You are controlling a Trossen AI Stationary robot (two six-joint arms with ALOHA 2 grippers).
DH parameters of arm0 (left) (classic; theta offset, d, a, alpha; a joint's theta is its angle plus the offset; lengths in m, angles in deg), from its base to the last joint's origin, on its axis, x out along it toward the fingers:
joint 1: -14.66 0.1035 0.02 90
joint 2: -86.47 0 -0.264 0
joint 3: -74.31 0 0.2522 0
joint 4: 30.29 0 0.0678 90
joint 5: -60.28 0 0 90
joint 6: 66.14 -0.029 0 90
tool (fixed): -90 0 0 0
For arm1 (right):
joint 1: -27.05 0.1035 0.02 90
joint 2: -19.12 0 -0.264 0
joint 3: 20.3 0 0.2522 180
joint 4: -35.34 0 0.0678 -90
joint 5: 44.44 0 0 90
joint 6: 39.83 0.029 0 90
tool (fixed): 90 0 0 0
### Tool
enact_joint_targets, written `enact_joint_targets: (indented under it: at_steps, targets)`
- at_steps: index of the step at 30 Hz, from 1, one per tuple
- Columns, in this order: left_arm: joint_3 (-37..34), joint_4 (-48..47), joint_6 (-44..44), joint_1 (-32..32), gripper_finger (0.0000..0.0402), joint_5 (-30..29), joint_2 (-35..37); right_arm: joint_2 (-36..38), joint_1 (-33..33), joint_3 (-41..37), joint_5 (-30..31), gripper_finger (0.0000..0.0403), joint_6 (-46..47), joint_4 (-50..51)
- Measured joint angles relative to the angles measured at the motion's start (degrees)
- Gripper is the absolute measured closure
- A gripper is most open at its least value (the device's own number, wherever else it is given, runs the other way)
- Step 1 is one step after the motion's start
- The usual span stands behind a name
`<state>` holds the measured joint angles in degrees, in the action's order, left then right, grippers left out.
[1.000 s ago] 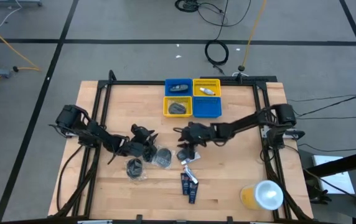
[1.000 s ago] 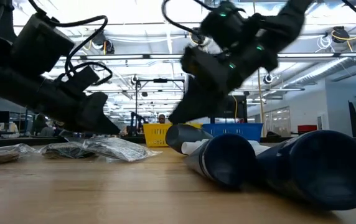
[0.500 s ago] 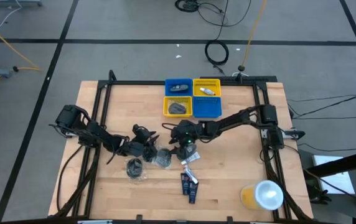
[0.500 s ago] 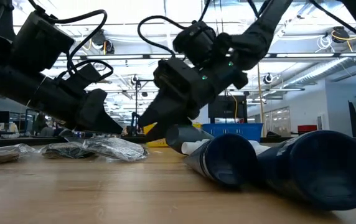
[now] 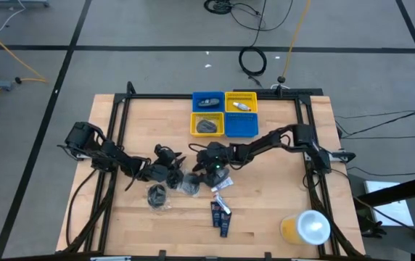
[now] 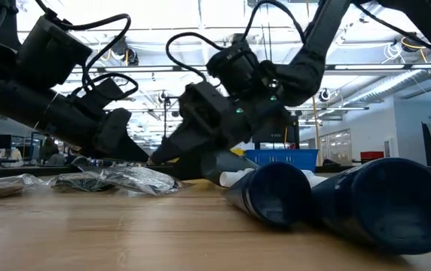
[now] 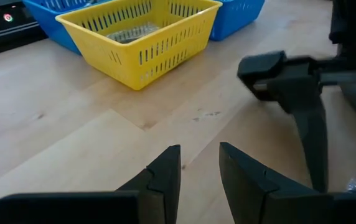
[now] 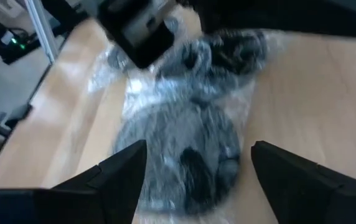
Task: Pick & Place Travel size toiletries
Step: Put the black hairbrush into the left yellow bin
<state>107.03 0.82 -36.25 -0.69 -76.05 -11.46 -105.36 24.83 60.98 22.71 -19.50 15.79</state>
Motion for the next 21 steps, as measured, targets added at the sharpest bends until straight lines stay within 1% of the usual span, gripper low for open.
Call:
enact_joint_targets:
  at_steps: [4, 8, 11, 18, 21]
  targets:
    - [0.0, 0.0, 0.0, 0.1, 0.0293, -0.2, 0.0, -2.0, 0.2, 2.1, 0.2, 0.0135, -0.4, -0.5]
    - [0.0, 0.2, -0.1, 0.2, 0.0293, -0.2, 0.0, -2.7, 0.8, 2.6, 0.5, 0.0168, -3.3, 0.1]
    - [0.0, 0.1, 0.0, 0.3, 0.0293, -0.2, 0.0, -2.7, 1.1, 2.7, 0.6, 0.0213, -4.4, 0.6]
    - [0.0, 0.0, 0.1, 0.3, 0.0293, -0.2, 0.0, -2.8, 1.2, 2.6, 0.4, 0.0340, -8.4, 2.0]
    - [0.0, -0.1, 0.2, 0.3, 0.0293, -0.2, 0.0, -1.8, 1.2, 2.5, 0.0, 0.0385, -9.6, 3.6]
